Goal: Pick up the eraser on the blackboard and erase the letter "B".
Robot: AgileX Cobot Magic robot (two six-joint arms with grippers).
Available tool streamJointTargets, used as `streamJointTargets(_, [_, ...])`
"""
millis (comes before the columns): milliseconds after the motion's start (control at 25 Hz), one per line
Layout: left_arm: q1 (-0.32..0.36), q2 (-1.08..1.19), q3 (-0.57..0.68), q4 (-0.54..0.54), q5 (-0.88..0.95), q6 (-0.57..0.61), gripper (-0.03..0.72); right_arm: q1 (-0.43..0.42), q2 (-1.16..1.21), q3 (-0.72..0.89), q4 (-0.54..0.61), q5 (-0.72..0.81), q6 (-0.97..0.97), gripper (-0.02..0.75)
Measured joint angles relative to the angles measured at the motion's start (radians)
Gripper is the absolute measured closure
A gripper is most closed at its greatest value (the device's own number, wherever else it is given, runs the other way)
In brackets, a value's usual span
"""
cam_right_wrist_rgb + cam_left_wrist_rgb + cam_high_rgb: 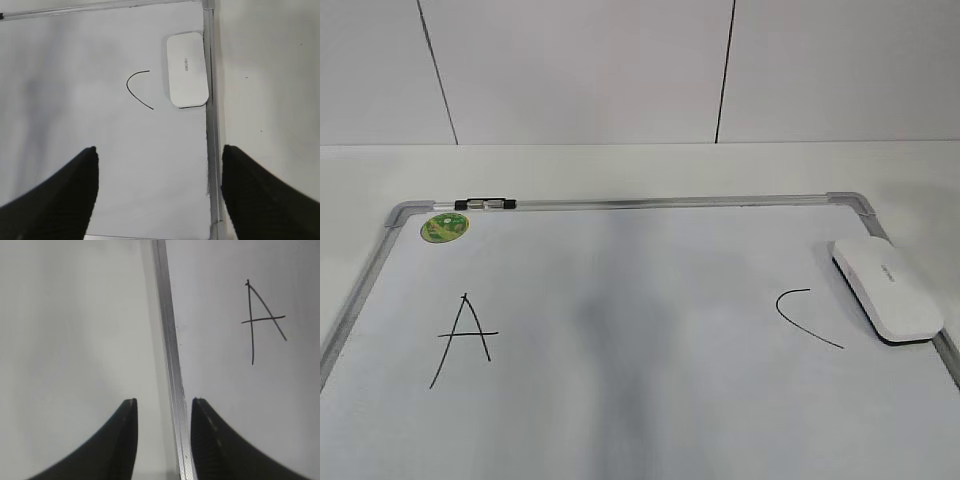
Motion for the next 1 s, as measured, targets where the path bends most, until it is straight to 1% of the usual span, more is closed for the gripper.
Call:
streamJointTargets(120, [0.0,-0.115,0.0,0.0,0.007,0.0,0.412,0.0,-0.128,0.083,-0.012,0.002,0.0,0.151])
streamJointTargets(160, [0.0,-0.157,0.0,0.002,0.01,0.0,0.413,0.0,-0.128,0.083,-0.012,0.002,0.0,0.151])
streamJointTargets(200, [0.0,-0.191,0.0,0.004,0.016,0.0,0.416,0.0,-0.197,0.12,-0.024,0.002,0.0,0.151])
streamJointTargets(360, [0.0,-0.346,0.002,0.031,0.024,0.0,0.441,0.0,-0.344,0.195,-0.051,0.004,0.0,0.152])
streamJointTargets(480, [0.0,-0.448,0.032,0.049,0.029,0.0,0.448,0.0,-0.445,0.239,-0.079,0.006,0.0,0.152])
streamJointTargets(760, [0.0,-0.702,0.213,0.054,0.036,0.0,0.452,0.0,-0.601,0.357,-0.11,-0.044,0.0,0.153])
streamJointTargets(1000, [0.0,-0.877,0.413,0.003,-0.062,0.002,0.452,0.0,-0.653,0.458,-0.12,-0.053,-0.066,0.153])
